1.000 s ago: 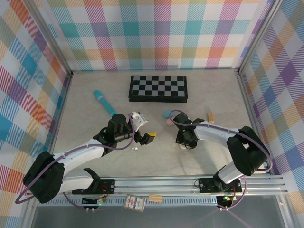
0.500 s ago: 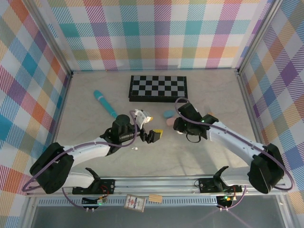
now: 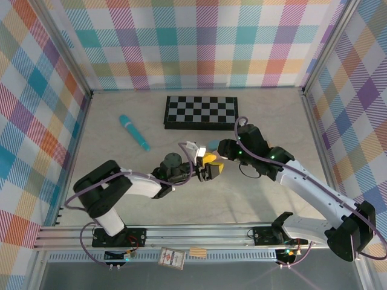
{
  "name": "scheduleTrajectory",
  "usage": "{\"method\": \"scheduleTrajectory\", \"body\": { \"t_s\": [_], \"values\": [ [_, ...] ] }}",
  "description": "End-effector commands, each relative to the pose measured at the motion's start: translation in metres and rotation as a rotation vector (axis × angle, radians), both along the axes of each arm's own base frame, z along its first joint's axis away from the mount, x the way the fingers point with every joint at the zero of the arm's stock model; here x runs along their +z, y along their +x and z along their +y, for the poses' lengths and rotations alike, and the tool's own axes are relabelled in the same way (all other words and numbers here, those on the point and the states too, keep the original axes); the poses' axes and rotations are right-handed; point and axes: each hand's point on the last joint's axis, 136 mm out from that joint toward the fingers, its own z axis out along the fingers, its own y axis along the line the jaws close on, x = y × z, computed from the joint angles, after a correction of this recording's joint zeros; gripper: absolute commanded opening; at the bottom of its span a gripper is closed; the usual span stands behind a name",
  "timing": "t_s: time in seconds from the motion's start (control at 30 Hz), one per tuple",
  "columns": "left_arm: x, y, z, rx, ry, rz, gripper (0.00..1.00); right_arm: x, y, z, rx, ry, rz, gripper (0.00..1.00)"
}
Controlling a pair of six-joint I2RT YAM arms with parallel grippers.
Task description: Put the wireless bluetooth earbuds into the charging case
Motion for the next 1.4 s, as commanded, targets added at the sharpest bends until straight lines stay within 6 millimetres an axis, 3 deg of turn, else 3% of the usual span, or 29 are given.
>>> {"method": "scheduleTrajectory", "body": {
  "t_s": [0.0,0.33,0.67,0.77,0.9,1.0,1.17,1.37],
  "values": [
    [0.045,0.001,-0.010,-0.009,-0.176,-0.054,0.66,0.020,-0.001,0.010,0.031,0.080,-0.034,0.47],
    [0.056,0.003,-0.018,-0.025,-0.195,-0.082,0.56,0.014,-0.005,0.009,0.029,0.090,-0.016,0.47],
    [0.061,0.000,-0.020,-0.047,-0.204,-0.089,0.13,0.013,-0.007,0.007,0.028,0.088,-0.012,0.47],
    [0.061,-0.002,-0.019,-0.054,-0.202,-0.092,0.08,0.018,-0.007,0.006,0.031,0.086,-0.026,0.50],
    [0.066,-0.010,-0.019,-0.096,-0.202,-0.120,0.08,0.041,-0.008,0.001,0.081,0.077,-0.122,0.69],
    [0.071,-0.020,-0.016,-0.154,-0.199,-0.160,0.08,0.069,-0.016,-0.001,0.171,0.132,-0.237,0.74],
    [0.090,-0.027,0.001,-0.228,-0.221,-0.207,0.08,0.109,-0.048,-0.001,0.393,0.242,-0.448,0.76],
    [0.124,-0.038,0.023,-0.302,-0.262,-0.272,0.07,0.123,-0.081,-0.003,0.564,0.343,-0.529,0.71]
  ]
}}
